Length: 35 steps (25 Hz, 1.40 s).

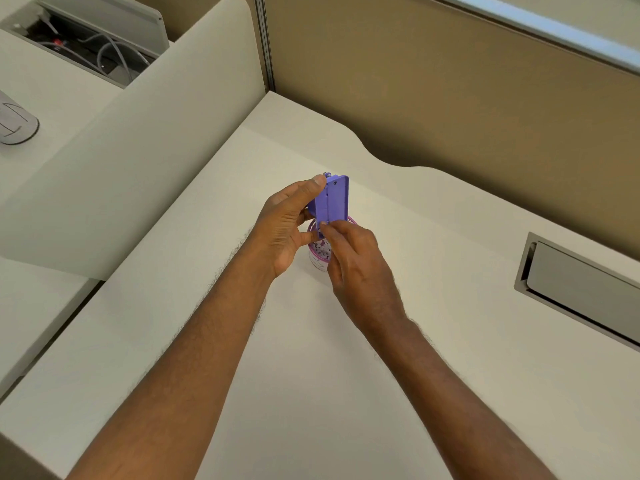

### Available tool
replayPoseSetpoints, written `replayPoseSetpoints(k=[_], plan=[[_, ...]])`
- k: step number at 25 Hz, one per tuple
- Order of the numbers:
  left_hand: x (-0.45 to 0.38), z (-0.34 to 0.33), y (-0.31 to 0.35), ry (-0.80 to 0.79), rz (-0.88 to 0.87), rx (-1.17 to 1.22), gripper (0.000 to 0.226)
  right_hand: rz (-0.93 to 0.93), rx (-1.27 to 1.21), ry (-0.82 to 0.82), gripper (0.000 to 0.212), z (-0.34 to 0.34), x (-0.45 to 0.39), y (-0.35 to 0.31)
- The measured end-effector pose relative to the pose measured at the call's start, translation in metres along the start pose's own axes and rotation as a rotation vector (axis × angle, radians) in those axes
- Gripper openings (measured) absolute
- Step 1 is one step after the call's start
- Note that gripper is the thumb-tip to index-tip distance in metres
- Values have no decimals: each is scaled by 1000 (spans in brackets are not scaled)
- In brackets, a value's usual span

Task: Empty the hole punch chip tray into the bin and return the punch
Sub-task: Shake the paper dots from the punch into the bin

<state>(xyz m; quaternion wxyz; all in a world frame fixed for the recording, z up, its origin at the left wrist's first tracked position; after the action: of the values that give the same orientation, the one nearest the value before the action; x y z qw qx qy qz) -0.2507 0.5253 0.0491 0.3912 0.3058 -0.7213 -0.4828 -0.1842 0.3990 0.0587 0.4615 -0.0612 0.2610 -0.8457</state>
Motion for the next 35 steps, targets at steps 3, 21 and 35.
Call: replayPoseSetpoints(k=[3, 21, 35], plan=[[0, 2, 1, 1, -4, 5, 44, 42, 38, 15, 53, 1, 4, 1], [2, -2, 0, -84, -126, -98, 34, -169, -213, 24, 26, 11, 1, 18], [19, -18, -6, -271, -332, -402, 44, -443, -520, -35, 72, 15, -3, 31]])
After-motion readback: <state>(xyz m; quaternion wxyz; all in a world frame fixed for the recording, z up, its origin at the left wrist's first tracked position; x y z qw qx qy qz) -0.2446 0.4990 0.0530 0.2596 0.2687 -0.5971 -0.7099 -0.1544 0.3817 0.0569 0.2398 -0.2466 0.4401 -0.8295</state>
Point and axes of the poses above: each hand's wrist, its own x-axis away from the middle knuckle, its own z-axis out of the back of the hand, y = z × x, the point moved 6 cm from there along -x, towards the middle knuckle, and after that the axes turned 14 degrees about -z, right-handed, at the moved point
